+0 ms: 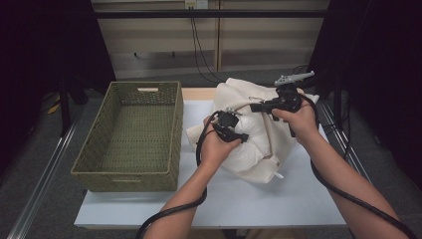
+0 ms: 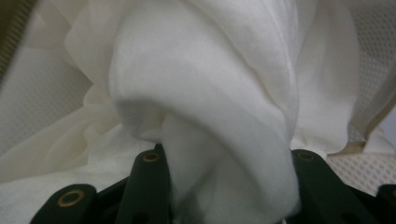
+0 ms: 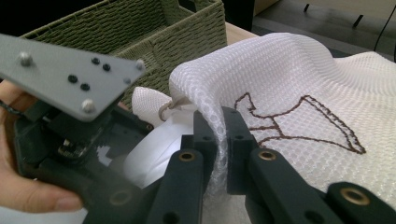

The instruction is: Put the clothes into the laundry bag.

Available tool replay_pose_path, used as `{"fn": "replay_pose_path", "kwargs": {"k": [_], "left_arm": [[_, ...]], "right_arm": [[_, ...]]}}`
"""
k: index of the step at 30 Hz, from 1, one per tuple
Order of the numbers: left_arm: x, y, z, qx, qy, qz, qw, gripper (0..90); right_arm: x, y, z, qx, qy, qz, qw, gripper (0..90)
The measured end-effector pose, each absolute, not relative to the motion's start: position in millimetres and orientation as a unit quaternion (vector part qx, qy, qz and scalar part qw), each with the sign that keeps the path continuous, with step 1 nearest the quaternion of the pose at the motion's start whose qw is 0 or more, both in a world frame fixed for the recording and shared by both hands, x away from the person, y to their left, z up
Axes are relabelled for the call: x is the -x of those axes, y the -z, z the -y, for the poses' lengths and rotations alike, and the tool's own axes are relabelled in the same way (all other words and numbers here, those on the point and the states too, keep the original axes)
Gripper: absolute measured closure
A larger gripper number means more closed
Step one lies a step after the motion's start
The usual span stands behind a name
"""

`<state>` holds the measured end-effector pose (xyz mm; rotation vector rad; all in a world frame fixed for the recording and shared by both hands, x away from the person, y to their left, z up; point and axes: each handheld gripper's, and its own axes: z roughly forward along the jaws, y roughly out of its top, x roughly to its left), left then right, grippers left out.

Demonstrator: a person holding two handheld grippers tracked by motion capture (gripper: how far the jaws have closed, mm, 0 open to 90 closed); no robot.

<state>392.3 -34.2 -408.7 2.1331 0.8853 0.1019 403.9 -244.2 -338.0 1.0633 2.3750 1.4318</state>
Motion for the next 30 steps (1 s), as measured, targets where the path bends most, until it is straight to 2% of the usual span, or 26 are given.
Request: {"fn": "replay_pose_path", "kwargs": {"k": [9, 14, 16, 17, 18, 20, 22, 30], "left_arm": [[-402, 411, 41, -0.83, -0.066, -0.355, 0.426, 61.0], [-404, 415, 40, -0.836, -0.048, -0.363, 0.409, 41.4], [-402, 413, 40, -0.841, -0.059, -0.35, 0.408, 28.7], [-401, 410, 39, -0.842, -0.048, -0.355, 0.403, 22.7], [-401, 410, 39, -0.842, -0.048, -0.355, 0.403, 19.2], [-398, 407, 38, -0.848, -0.041, -0.356, 0.391, 15.7], [-391, 402, 34, -0.855, -0.063, -0.348, 0.379, 11.6], [-381, 396, 18, -0.866, -0.065, -0.337, 0.364, 6.7]], "right_arm": [[-404, 337, 247, -0.36, -0.484, -0.793, 0.088, 86.6], [-405, 339, 249, -0.363, -0.48, -0.794, 0.088, 86.6], [-405, 341, 250, -0.364, -0.481, -0.793, 0.085, 86.6], [-405, 342, 250, -0.365, -0.479, -0.793, 0.088, 86.6], [-405, 342, 250, -0.365, -0.479, -0.793, 0.088, 86.6], [-405, 343, 250, -0.365, -0.479, -0.794, 0.087, 86.6], [-405, 343, 249, -0.364, -0.477, -0.795, 0.088, 86.6], [-405, 345, 249, -0.366, -0.474, -0.796, 0.088, 86.6]]}}
